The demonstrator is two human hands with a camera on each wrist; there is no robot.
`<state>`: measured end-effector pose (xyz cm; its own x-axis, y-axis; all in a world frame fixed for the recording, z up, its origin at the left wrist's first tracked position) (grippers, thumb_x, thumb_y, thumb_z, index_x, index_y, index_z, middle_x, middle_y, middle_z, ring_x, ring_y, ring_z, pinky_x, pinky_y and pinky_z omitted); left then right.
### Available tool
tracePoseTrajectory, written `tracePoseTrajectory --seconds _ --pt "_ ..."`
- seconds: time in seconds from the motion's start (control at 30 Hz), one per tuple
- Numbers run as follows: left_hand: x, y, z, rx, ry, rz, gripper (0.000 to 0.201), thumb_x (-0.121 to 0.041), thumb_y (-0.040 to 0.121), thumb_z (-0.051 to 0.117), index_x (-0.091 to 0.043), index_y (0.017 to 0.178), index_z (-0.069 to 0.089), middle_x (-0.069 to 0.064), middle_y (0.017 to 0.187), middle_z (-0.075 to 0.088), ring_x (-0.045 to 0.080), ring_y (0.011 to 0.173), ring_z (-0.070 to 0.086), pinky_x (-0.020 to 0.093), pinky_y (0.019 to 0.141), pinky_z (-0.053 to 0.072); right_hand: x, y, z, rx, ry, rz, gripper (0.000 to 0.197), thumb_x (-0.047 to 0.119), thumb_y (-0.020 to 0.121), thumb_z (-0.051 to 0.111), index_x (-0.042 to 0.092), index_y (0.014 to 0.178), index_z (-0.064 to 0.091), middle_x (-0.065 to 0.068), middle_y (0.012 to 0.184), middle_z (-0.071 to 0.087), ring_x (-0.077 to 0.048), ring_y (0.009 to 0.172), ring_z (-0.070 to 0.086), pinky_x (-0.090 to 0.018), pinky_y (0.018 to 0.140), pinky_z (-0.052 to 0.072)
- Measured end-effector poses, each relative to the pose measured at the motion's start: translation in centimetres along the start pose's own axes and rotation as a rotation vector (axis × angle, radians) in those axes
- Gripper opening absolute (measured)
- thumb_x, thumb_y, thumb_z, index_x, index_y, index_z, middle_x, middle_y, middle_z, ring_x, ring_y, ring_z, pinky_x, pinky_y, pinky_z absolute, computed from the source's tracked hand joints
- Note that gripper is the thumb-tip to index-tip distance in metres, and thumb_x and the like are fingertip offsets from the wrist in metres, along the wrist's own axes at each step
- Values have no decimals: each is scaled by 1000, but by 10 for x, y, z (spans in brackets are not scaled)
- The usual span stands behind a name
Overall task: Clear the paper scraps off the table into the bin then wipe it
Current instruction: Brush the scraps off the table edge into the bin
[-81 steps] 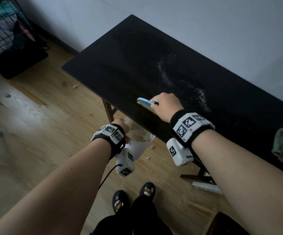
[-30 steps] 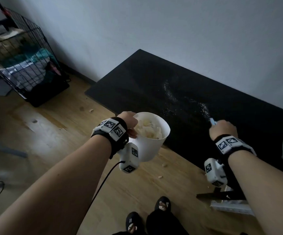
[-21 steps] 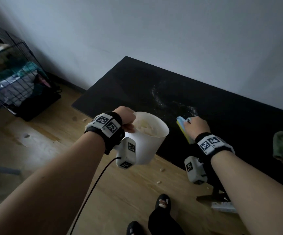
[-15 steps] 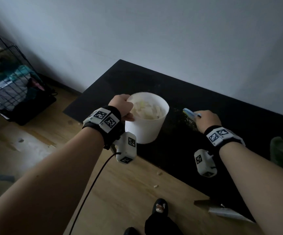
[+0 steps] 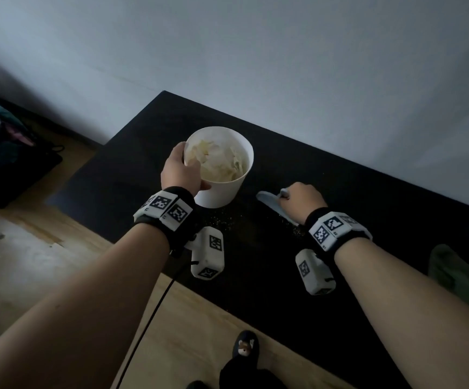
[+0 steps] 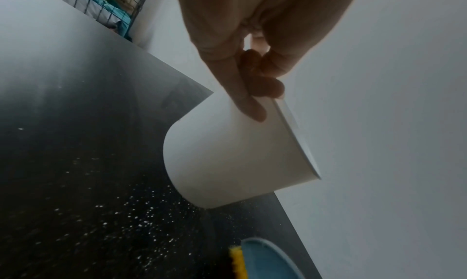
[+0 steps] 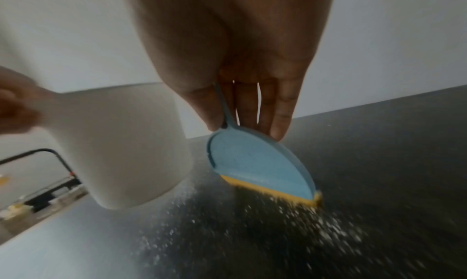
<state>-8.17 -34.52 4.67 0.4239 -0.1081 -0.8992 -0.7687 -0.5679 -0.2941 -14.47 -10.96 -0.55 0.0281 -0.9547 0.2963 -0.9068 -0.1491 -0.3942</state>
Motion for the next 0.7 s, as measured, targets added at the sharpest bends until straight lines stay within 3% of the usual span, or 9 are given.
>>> tracePoseTrajectory --seconds 0.07,0.13,0.2,0.23,0.3,0.4,0.53,0.63,0.7 --pt "-2 4 4 -8 0 3 46 -8 93 42 -29 135 46 -8 110 50 16 55 66 37 73 61 1 3 -14 -76 68 -10 38 29 93 48 10 61 53 -7 63 52 -28 69 54 -29 58 35" --pt "-3 9 6 -19 -9 2 46 -8 92 41 -28 133 48 -8 109 51 13 49 65 39 75 61 -7 1 -35 -186 91 12 40 26 95 47 12 57 47 -10 67 54 -31 74 57 -28 63 35" --pt "-4 12 5 -27 -19 2 46 -7 91 40 -28 131 49 -8 108 52 14 49 65 42 77 60 -17 -4 -44 -228 31 48 31 23 96 45 6 77 63 -16 85 65 -34 88 63 -27 68 35" --pt "-3 14 5 -28 -21 2 47 -6 91 40 -28 132 49 -7 109 53 14 50 65 42 77 60 -20 -6 -41 -211 -6 70 30 23 96 45 3 91 67 -18 95 68 -35 94 64 -28 70 36" --pt "-3 16 5 -23 -21 0 48 -6 90 40 -26 133 48 -7 110 53 17 55 66 43 77 60 -17 -10 -22 -111 -62 91 33 27 96 45 3 103 67 -17 103 69 -34 97 65 -27 70 39" --pt "0 19 3 -27 -25 -15 49 -5 90 40 -26 134 48 -6 109 53 21 55 65 40 76 60 9 -16 7 17 -83 34 33 31 96 47 6 102 67 -13 97 68 -31 90 64 -28 70 43" --pt "3 19 -1 -25 -32 -30 48 -5 90 40 -26 133 48 -6 108 51 21 54 64 37 74 60 28 -20 3 -2 11 3 34 35 98 44 9 77 55 -2 68 50 -21 67 54 -30 66 40" --pt "4 18 -7 -31 -28 -32 49 -5 91 41 -26 135 47 -6 110 51 20 54 64 36 72 61 8 -22 -20 -137 -54 60 34 32 97 44 5 97 65 -12 88 64 -32 88 64 -30 69 41" --pt "4 17 -9 -26 -28 -25 50 -5 90 41 -26 135 47 -7 109 52 22 54 64 38 74 61 -10 -27 -24 -176 -93 123 32 28 96 45 7 105 66 -14 99 67 -32 95 65 -30 70 42"
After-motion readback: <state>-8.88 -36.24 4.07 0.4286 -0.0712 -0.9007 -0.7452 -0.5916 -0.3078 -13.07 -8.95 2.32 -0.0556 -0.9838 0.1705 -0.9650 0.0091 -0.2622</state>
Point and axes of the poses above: each hand's wrist, its own y-axis towards the middle knuckle, its own z-axis out of the palm, x = y × z, the point moved 7 cm from there along y, towards the middle knuckle
